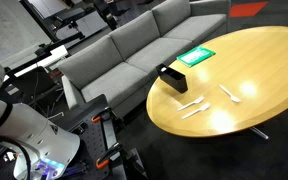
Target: Put the plastic fork inside the black object.
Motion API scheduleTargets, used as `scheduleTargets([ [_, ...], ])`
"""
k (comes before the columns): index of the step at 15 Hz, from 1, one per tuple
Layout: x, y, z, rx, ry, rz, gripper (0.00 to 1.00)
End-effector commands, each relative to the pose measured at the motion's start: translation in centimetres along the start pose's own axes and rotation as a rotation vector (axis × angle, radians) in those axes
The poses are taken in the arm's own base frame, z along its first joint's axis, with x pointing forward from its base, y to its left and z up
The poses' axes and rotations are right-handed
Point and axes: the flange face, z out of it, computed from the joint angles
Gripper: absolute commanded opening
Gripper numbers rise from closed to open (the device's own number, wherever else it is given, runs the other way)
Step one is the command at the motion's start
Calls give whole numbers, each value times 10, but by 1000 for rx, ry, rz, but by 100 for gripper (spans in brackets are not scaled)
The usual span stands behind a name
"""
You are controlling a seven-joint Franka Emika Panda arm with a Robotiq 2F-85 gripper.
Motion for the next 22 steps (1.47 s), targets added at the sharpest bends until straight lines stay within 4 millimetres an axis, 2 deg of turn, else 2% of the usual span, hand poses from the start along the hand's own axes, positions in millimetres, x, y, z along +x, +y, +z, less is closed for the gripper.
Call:
scheduleTargets([
  [1, 0, 0, 0, 0, -1, 0, 100],
  [7, 0, 0, 0, 0, -1, 0, 100],
  [9, 21, 5, 11, -1, -54, 52, 100],
  [11, 49, 17, 28, 27, -87, 121, 100],
  [13, 82, 31, 51, 73, -123, 197, 100],
  [16, 129, 45, 93, 121, -165, 220, 100],
  [20, 180, 42, 156, 150, -258, 187, 100],
  [22, 199, 35, 188, 162, -295, 158, 100],
])
